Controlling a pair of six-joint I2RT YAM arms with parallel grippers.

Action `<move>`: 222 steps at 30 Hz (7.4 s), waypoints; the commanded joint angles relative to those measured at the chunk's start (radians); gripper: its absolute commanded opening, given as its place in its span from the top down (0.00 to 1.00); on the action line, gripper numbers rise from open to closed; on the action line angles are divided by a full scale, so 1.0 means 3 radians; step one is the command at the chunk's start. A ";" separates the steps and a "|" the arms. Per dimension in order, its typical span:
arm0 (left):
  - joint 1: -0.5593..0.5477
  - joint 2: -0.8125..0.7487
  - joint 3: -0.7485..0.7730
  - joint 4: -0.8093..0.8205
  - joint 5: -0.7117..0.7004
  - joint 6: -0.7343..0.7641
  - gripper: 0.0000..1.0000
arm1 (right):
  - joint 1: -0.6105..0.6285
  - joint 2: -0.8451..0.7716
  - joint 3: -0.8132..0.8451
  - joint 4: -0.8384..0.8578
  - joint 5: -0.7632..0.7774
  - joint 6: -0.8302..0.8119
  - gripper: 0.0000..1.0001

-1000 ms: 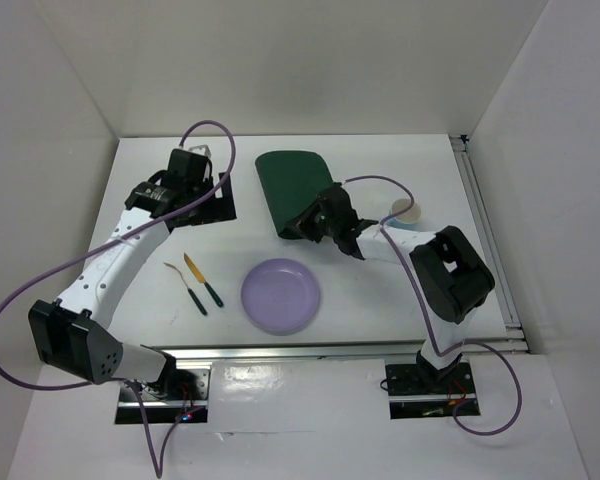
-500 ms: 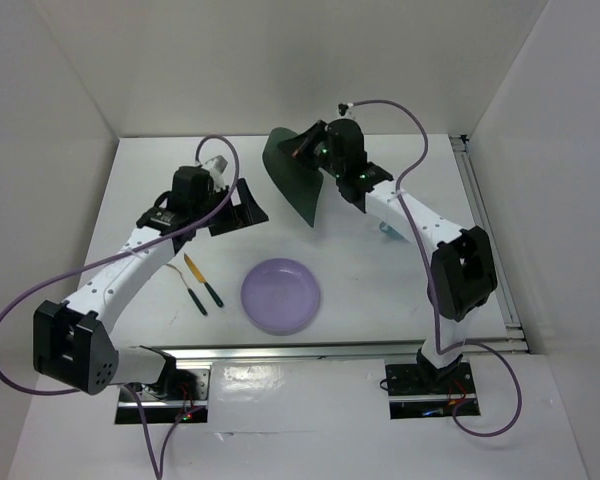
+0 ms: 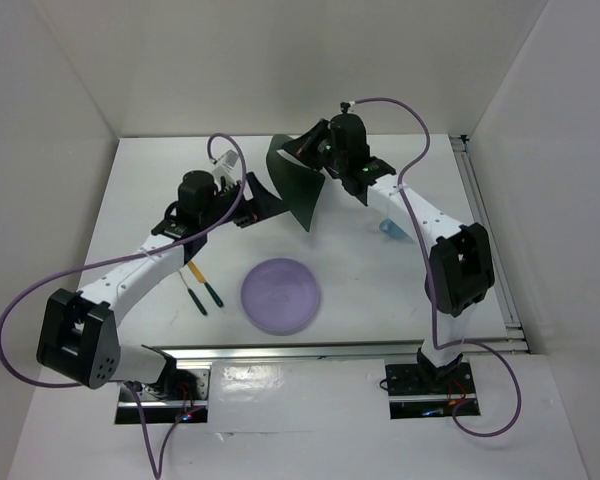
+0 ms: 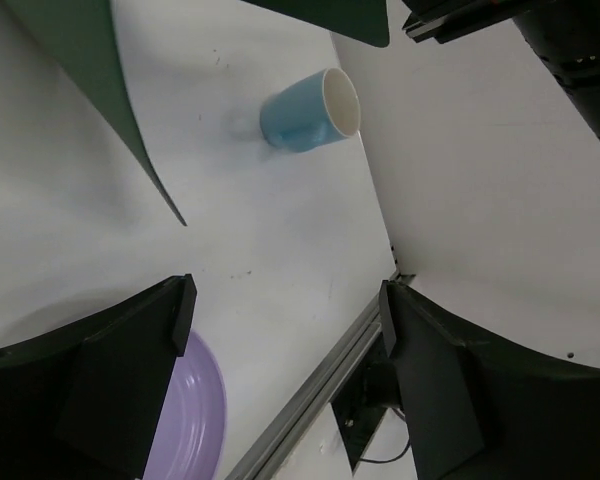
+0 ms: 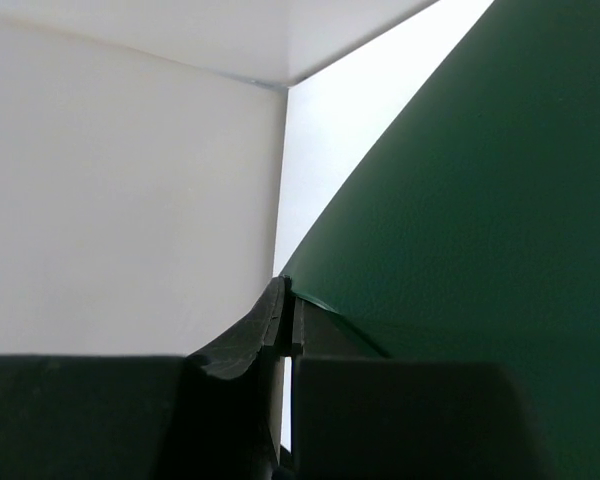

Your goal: Set the dinner table for one person

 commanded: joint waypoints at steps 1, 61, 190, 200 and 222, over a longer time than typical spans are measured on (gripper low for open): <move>-0.0134 0.0233 0.0180 0.0157 -0.0111 0.0075 0.08 | -0.0033 -0.0020 0.0181 0.0098 -0.0023 -0.0015 1.00; 0.0658 0.0171 0.0957 -0.1863 -0.2061 0.0679 0.45 | -0.0396 -0.0720 -0.2084 0.0435 -0.1051 -0.0476 1.00; 0.0469 0.0249 0.1403 -0.3147 -0.2126 0.0874 0.45 | 0.0321 -0.0941 -0.1503 -0.1666 -0.0002 -0.1528 1.00; 0.0469 0.0188 0.1367 -0.3178 -0.2229 0.0781 0.43 | -0.0390 0.0781 0.0419 -0.1922 -0.0360 -0.1375 1.00; 0.0684 0.0117 0.1418 -0.3331 -0.2132 0.0981 0.37 | -0.0493 0.1141 0.0544 -0.1784 -0.0223 -0.1017 0.34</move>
